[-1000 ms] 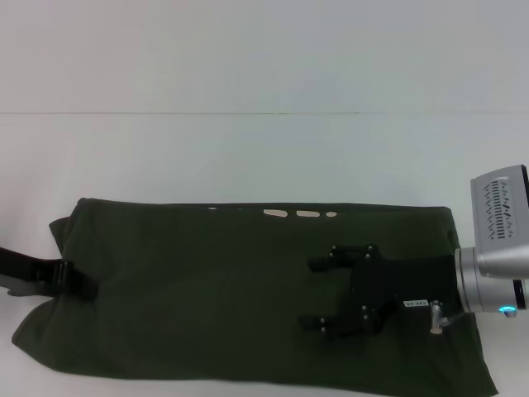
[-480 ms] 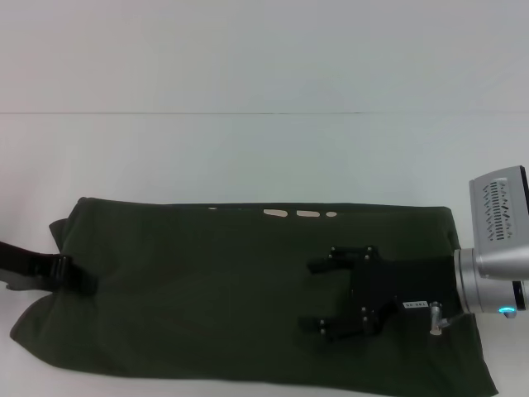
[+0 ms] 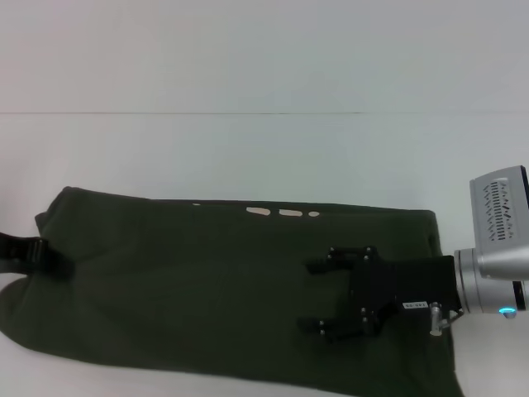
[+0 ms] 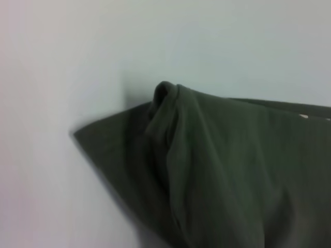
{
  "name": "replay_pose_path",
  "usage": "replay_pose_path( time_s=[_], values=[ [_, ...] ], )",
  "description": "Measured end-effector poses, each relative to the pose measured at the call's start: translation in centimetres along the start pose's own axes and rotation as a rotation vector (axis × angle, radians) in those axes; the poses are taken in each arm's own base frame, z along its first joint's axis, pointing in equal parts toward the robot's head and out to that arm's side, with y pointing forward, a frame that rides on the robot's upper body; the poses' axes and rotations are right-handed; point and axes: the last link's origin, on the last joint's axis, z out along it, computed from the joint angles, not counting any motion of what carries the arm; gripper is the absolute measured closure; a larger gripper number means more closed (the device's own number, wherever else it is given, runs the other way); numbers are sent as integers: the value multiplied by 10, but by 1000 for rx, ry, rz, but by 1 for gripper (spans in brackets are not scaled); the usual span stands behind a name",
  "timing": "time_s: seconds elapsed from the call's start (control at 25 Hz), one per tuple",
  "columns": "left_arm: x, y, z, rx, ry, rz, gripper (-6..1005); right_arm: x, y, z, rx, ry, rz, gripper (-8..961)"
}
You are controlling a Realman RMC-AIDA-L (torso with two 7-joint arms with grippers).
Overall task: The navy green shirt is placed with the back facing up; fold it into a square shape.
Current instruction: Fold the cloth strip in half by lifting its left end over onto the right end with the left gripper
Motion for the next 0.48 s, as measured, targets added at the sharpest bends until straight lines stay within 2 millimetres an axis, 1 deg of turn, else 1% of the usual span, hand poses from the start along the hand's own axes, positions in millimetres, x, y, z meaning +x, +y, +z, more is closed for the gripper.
replay_pose_path(
  time_s=[0.48],
  values=[
    [2, -29, -34, 116, 37, -24, 870, 0, 0, 0, 0, 0, -7, 37]
  ],
)
